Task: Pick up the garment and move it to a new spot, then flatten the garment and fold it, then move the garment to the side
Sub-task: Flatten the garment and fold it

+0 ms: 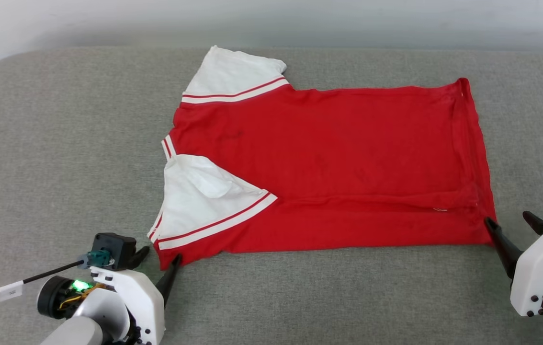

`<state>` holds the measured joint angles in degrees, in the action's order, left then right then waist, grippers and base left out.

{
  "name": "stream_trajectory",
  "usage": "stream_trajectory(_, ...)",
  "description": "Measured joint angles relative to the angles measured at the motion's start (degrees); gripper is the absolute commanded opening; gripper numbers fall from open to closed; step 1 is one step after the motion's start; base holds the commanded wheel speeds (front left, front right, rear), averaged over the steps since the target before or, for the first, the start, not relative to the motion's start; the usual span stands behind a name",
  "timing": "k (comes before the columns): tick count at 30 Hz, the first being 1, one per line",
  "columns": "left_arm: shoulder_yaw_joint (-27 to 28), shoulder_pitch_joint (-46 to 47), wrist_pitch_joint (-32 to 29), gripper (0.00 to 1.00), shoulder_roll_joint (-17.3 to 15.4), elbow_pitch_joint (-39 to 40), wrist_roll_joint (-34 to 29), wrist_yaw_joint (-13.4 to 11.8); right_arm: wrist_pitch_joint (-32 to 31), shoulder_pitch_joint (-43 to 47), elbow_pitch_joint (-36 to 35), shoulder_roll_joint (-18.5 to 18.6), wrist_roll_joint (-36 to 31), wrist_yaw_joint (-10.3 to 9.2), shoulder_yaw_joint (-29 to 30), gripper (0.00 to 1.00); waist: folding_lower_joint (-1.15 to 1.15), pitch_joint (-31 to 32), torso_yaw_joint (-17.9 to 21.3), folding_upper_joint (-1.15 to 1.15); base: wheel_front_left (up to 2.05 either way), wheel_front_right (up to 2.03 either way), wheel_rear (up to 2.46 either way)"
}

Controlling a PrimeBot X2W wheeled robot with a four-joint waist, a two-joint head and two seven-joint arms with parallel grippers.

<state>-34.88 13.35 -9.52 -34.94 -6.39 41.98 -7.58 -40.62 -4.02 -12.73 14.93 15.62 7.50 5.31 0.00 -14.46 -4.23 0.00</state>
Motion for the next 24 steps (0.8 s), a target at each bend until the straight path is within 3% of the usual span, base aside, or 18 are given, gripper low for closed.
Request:
stream_trajectory(7,0.7,1.1,-0.5,1.00,0.0,-3.2,-0.2,-1.7,0.2,0.6,-2.6,-0.7,0.0,0.00,0.5,1.00,0.00,-1.7,1.8,0.00,0.00,0.00,0.00)
stream_trajectory(9,0.3,1.4,-1.8,0.28,0.0,-3.6,0.4,-0.9,0.3,0.8,-2.9,-0.5,-0.1,0.00,0.7,1.00,0.00,-2.3,2.1,0.00,0.00,0.00,0.00)
stream_trajectory(10,0.1,1.6,-2.5,0.00,0.0,-3.7,0.7,-0.3,0.3,0.8,-3.0,-0.5,-0.1,0.00,0.7,1.00,-0.01,-2.6,2.3,0.00,0.00,0.00,0.00)
stream_trajectory(14,-0.4,2.4,-4.0,0.00,0.3,-4.0,2.3,2.0,0.2,0.9,-3.2,0.0,-0.4,0.00,0.8,1.00,-0.01,-2.8,2.4,0.00,0.00,0.00,0.00)
stream_trajectory(18,-0.8,2.2,-2.8,0.00,0.9,-4.2,2.5,2.5,-0.8,0.9,-2.5,0.5,-1.3,0.00,1.2,1.00,0.00,-1.5,2.0,0.00,0.00,0.00,0.00)
stream_trajectory(24,-0.9,1.8,-1.3,0.00,-0.8,1.2,-0.4,1.0,-4.0,0.8,1.7,1.3,-4.0,0.00,1.3,1.00,0.00,-0.1,0.1,0.00,0.00,0.00,0.00)
